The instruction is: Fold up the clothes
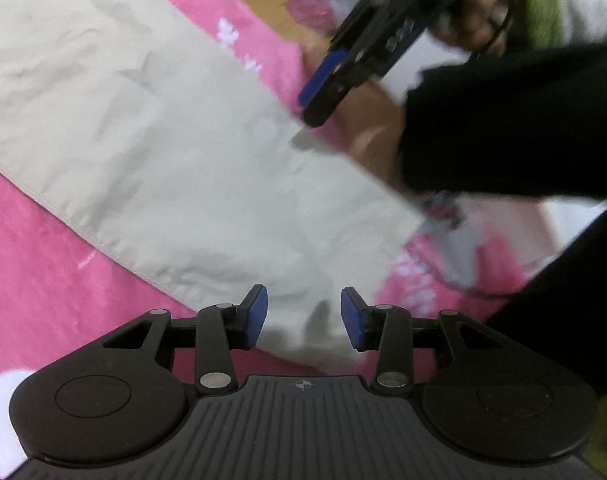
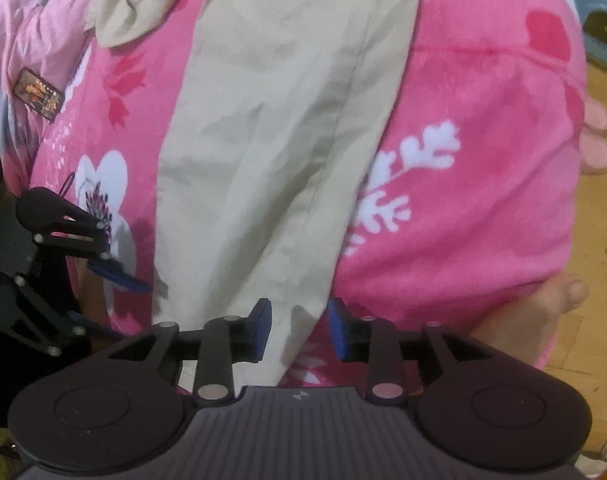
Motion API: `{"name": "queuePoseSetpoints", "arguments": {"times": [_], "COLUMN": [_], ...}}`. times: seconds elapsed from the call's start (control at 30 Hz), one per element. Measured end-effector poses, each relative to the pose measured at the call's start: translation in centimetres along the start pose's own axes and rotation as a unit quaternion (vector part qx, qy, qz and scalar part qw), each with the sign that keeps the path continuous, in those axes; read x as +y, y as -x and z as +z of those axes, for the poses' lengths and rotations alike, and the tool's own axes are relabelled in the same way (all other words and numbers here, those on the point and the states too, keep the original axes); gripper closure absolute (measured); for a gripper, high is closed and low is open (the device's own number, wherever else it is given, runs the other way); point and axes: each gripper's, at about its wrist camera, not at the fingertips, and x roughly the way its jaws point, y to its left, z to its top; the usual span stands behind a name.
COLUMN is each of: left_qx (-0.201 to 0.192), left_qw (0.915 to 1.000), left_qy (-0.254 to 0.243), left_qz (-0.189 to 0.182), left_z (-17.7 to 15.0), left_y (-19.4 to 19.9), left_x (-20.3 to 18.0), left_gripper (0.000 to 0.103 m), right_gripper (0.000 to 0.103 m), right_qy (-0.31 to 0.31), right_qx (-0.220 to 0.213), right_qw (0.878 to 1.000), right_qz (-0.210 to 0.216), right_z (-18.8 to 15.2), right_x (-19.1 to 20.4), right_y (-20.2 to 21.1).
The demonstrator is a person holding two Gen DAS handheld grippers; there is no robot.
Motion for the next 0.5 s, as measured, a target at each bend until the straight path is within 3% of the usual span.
{"name": "queuePoseSetpoints", "arguments": {"times": [0.1, 0.2, 0.3, 0.33, 0.37, 0.5], "left_qx": [0.022, 0.022, 0.024, 0.024, 0.023, 0.026], "left_qw": [0.9984, 0.9968, 0.9968, 0.9968, 0.9968, 0.9956], "left_qy": [-0.025, -0.045, -0.039, -0.036, -0.034, -0.042], "left_qz": [0.045, 0.063, 0.066, 0.067, 0.069, 0.079], "left_z": [-0.4, -0.4, -0.3, -0.3, -0.1, -0.2], "left_y": [-1.5, -1.7, -1.6, -1.6, -2.1, -2.0], "left_x": [-1.0, -1.6, -1.6, -1.5, -1.8, -2.8], "left_gripper": [0.063, 0.063, 0.063, 0.063, 0.063, 0.063], "right_gripper": [0.069, 0.070, 0.080, 0.096, 0.102, 0.103], "right_qy": [0.009, 0.015, 0.054, 0.066, 0.078, 0.127], "right_qx": [0.026, 0.053, 0.075, 0.083, 0.090, 0.083], "right_qw": [1.000, 0.998, 0.995, 0.994, 0.993, 0.988], "right_qz": [-0.003, 0.014, 0.024, 0.026, 0.027, -0.006], "right_z": [0.0, -0.4, -0.9, -1.1, -1.3, -2.0], "right_x": [-0.2, -0.1, 1.0, 1.3, 1.7, 3.5], "right_y": [-1.8, -3.5, -4.7, -4.9, -5.1, -4.3]}}
